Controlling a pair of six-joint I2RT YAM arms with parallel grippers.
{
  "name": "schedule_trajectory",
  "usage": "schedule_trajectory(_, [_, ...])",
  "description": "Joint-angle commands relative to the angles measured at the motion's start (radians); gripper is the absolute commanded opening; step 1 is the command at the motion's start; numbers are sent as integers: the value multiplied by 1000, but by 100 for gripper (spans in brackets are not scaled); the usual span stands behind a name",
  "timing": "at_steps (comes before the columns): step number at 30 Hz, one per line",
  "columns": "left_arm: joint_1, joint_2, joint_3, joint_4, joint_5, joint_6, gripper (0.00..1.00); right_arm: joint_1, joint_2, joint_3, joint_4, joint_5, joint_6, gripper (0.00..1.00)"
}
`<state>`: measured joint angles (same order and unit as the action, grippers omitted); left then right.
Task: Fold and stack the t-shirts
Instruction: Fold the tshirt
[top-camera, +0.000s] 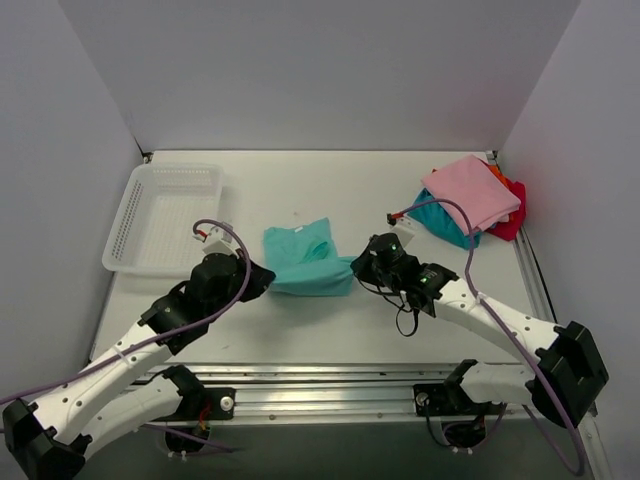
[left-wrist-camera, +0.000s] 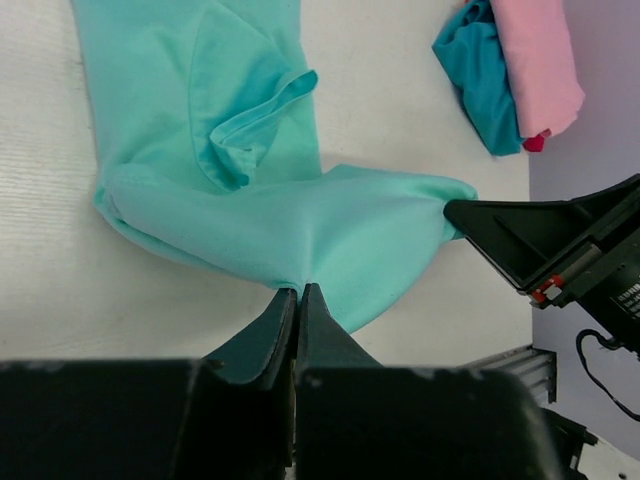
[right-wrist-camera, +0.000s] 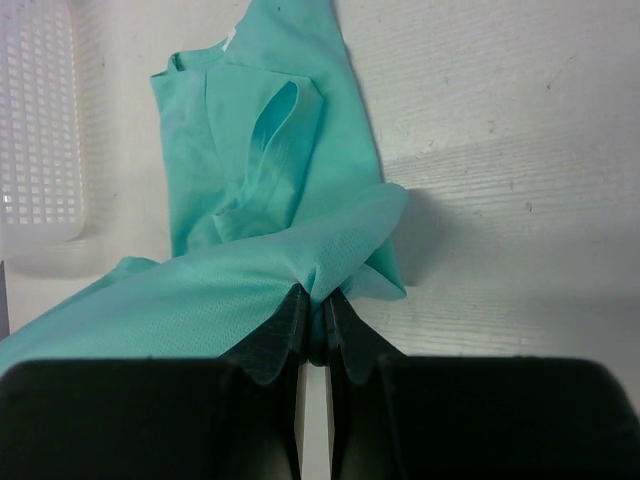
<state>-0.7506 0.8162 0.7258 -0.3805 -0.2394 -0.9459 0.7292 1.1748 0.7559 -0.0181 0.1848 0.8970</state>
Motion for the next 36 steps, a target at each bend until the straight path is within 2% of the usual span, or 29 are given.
schedule_trajectory(1, [20,24,20,-29,-87,-1,3,-5,61,72,9,45,-46,0])
schedule_trajectory(6, [106,110,29,46,-37,41,2,-8,187,152,38,39,-61,0])
schedule_trajectory(10, [215,169,41,112,43,74,2,-11,238,201,40,35,-70,0])
schedule_trajectory(19, [322,334,110,227,129,145,2,-37,325,279,44,41,-86,0])
schedule_trajectory(24, [408,555,216,327,234,183,2,-109,463,374,81,56,-81,2])
schedule_trajectory(25, [419,599,248,334,239,187,3,-128,502,404,90,48,-76,10])
schedule_trajectory(26, [431,704,286,357,244,205,8,-151,599,440,99,42,-75,30])
schedule_trajectory(27, [459,768,329,362,294,213,21,-192,662,488,87,47,-73,96])
schedule_trajectory(28, [474,826,434,364,307,217,44,-212,722,639,63,54,-96,100])
schedule_trajectory(29, [493,960,499,364,339,242,80,-227,847,727,31,67,-119,100])
schedule_trajectory(30, [508,1030,573,362,366,255,96,-238,905,820,-64,99,-136,100])
schedule_trajectory(31, [528,1091,744,358,380,268,94,-255,954,1009,-125,182,-144,100])
schedule_trajectory(32, [537,1200,830,286,382,289,94,-261,1006,1072,-170,197,-165,100])
schedule_trajectory(34, [562,1265,1016,197,415,305,94,-263,999,1106,-177,249,-181,100])
schedule_trajectory(36, [574,1267,1047,193,442,305,94,-264,924,1048,-131,260,-184,100])
